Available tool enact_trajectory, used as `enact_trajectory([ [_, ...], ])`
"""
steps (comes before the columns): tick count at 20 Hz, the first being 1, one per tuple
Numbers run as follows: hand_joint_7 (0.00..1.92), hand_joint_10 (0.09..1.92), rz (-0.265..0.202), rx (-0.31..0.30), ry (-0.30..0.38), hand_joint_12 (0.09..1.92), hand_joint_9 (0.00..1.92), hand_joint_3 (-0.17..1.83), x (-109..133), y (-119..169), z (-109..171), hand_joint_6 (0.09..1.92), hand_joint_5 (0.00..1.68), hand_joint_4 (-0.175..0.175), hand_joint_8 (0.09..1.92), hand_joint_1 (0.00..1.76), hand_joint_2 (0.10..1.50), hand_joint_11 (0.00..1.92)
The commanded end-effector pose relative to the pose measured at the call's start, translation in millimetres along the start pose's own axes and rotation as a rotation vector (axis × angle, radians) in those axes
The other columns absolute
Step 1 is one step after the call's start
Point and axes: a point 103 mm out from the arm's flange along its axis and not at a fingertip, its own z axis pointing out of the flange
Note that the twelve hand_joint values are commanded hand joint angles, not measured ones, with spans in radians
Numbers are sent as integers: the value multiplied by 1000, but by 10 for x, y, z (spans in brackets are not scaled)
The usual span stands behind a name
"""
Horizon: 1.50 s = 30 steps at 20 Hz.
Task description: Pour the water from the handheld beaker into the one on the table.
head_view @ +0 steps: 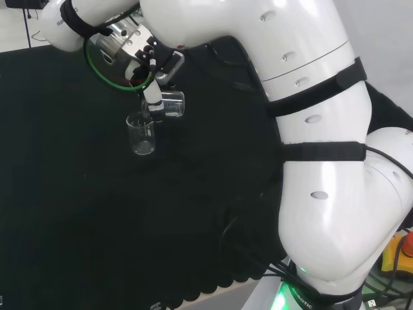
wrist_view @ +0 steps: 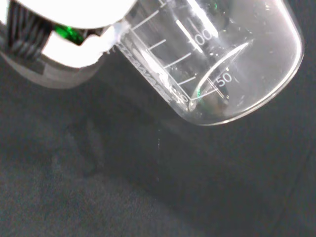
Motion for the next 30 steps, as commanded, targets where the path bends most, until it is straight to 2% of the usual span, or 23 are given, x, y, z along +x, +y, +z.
enact_trajectory([
  [1, 1707, 87, 8, 11, -12, 884, 1571, 509, 7, -8, -10, 608, 1278, 175, 87, 1119, 735, 1130],
  [5, 1707, 87, 1, 11, -3, 883, 1570, 511, 20, -8, 1, 609, 1277, 175, 87, 1119, 735, 1132],
  [13, 1707, 87, 21, 33, -48, 881, 1570, 514, 27, -13, -36, 612, 1276, 175, 87, 1119, 733, 1136],
  [30, 1707, 87, 32, 61, -87, 876, 1571, 519, 100, -14, -116, 618, 1274, 175, 87, 1118, 732, 1140],
])
